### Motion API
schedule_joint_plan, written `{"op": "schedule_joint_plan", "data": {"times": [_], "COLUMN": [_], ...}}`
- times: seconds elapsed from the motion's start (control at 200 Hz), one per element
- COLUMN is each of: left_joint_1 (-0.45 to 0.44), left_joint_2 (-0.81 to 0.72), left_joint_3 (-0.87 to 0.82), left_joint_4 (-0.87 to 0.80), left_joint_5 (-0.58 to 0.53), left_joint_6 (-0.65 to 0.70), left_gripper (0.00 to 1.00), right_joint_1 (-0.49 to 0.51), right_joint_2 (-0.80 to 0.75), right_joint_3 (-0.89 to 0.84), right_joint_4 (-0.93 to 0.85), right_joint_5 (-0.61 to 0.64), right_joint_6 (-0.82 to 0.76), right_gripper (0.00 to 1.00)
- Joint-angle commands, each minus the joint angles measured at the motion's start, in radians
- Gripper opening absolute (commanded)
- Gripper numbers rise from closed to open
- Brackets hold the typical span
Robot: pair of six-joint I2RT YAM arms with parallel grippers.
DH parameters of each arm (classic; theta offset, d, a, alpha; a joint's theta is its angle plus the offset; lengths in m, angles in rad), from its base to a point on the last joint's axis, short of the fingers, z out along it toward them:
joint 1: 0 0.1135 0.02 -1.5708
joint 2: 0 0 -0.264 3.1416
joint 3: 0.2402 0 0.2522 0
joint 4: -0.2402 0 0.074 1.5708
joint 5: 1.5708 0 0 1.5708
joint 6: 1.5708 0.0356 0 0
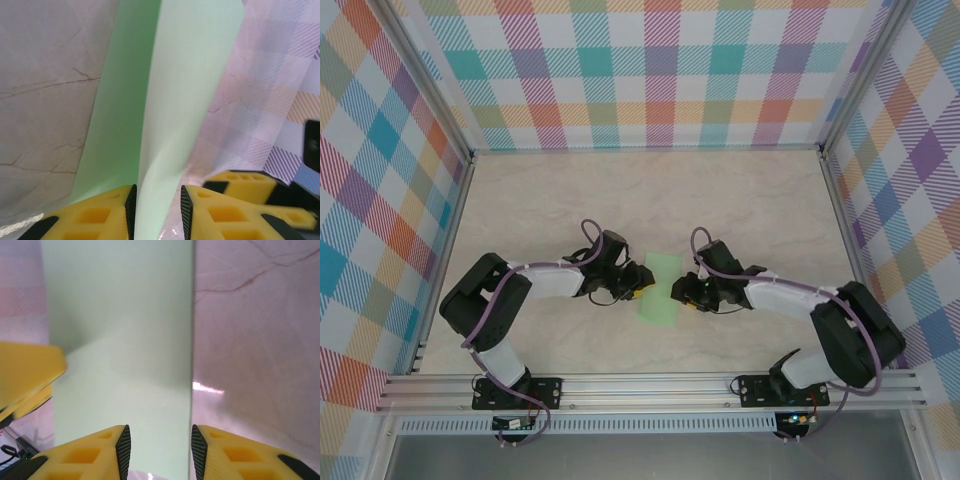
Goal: Fold a paper plane with a square sheet of paper (pick it up from the middle)
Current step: Fold the triangle a second time at the center of the table.
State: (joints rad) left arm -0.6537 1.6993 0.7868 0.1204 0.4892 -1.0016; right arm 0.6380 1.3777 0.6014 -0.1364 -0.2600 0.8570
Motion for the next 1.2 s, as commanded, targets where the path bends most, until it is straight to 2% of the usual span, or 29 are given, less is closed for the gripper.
{"op": "schedule_joint_plan", "data": {"times": [0.0,0.12,0.245,0.32,0.485,0.595,0.705,1.03,1.195], "left_joint_1": [0.012,0.012,0.012,0.013,0.013,0.014,0.014,0.013,0.014], "left_joint_2": [-0.026,-0.020,-0.020,-0.020,-0.026,-0.026,-0.024,-0.025,-0.029], "left_joint_3": [0.024,0.030,0.037,0.044,0.052,0.053,0.054,0.063,0.063], "left_joint_4": [-0.045,-0.050,-0.055,-0.062,-0.083,-0.088,-0.091,-0.101,-0.102], "left_joint_5": [0.012,0.020,0.022,0.024,0.022,0.025,0.029,0.033,0.033], "left_joint_6": [0.021,0.023,0.023,0.024,0.026,0.029,0.029,0.034,0.034], "left_gripper": [0.29,0.23,0.22,0.22,0.21,0.21,0.21,0.21,0.21], "right_joint_1": [0.064,0.189,0.347,0.426,0.559,0.594,0.628,0.637,0.636], "right_joint_2": [-0.103,-0.156,-0.126,-0.071,0.122,0.224,0.256,0.298,0.317], "right_joint_3": [-0.010,0.025,0.096,0.155,0.314,0.396,0.419,0.434,0.457], "right_joint_4": [-0.075,-0.142,-0.197,-0.230,-0.277,-0.349,-0.395,-0.409,-0.420], "right_joint_5": [0.123,0.257,0.436,0.529,0.641,0.707,0.774,0.798,0.810], "right_joint_6": [-0.042,-0.080,-0.113,-0.130,-0.171,-0.144,-0.104,-0.093,-0.090], "right_gripper": [0.44,0.48,0.49,0.50,0.52,0.52,0.53,0.52,0.47]}}
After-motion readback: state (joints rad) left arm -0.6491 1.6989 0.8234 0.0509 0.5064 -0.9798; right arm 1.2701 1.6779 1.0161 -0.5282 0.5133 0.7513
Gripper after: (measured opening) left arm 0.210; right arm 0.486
